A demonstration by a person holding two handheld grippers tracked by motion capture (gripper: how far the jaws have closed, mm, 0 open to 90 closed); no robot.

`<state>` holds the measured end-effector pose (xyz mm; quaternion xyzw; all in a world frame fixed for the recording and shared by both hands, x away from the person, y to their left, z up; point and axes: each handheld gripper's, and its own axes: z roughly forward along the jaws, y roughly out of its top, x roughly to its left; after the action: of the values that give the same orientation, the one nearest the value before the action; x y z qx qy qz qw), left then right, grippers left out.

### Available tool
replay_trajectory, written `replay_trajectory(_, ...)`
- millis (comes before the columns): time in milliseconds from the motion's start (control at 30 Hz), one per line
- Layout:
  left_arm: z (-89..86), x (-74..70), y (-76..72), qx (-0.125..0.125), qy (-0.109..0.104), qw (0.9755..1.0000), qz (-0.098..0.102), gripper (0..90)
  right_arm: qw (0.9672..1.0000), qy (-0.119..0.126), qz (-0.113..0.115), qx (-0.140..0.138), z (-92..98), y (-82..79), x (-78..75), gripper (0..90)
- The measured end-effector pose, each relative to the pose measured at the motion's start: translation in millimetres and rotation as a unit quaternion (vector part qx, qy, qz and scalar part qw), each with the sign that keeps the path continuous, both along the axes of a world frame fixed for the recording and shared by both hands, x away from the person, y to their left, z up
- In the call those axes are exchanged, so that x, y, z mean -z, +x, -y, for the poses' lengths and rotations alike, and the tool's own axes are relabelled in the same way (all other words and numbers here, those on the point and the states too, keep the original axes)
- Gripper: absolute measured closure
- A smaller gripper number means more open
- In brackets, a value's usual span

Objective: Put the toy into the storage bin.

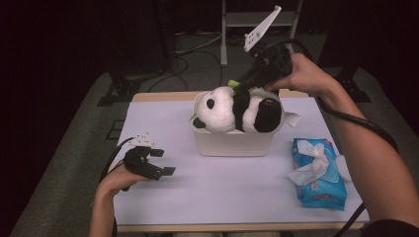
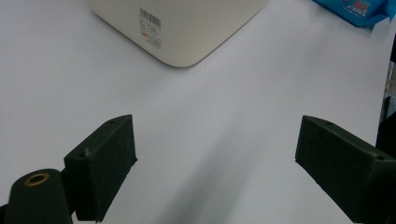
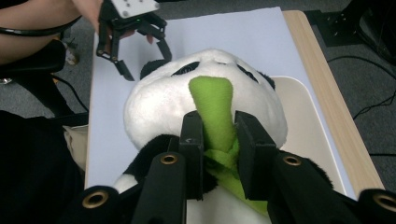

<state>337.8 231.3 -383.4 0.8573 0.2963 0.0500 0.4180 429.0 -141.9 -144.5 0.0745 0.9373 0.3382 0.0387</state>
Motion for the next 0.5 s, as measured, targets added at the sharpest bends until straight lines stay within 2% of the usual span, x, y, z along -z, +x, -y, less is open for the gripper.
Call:
replay_trajectory(267,-3.6,1.7,0.8,-0.005,-0.005,1.0,-0.005,11.4,0.9999,0.003,-0.015,0.006,0.4,25.1,10.0,73.1)
replay_trajectory(333,-3.3,2.9,1.3,-0.005,-0.004,1.0,-0.006,11.4,0.9997,0.004,-0.022,0.01,1.9,36.8,15.3,73.1)
replay_trajectory(500,-2.6,3.8,1.9,-0.005,-0.003,1.0,-0.007,11.3,0.9994,0.011,-0.031,0.014,3.0,49.1,21.4,73.1)
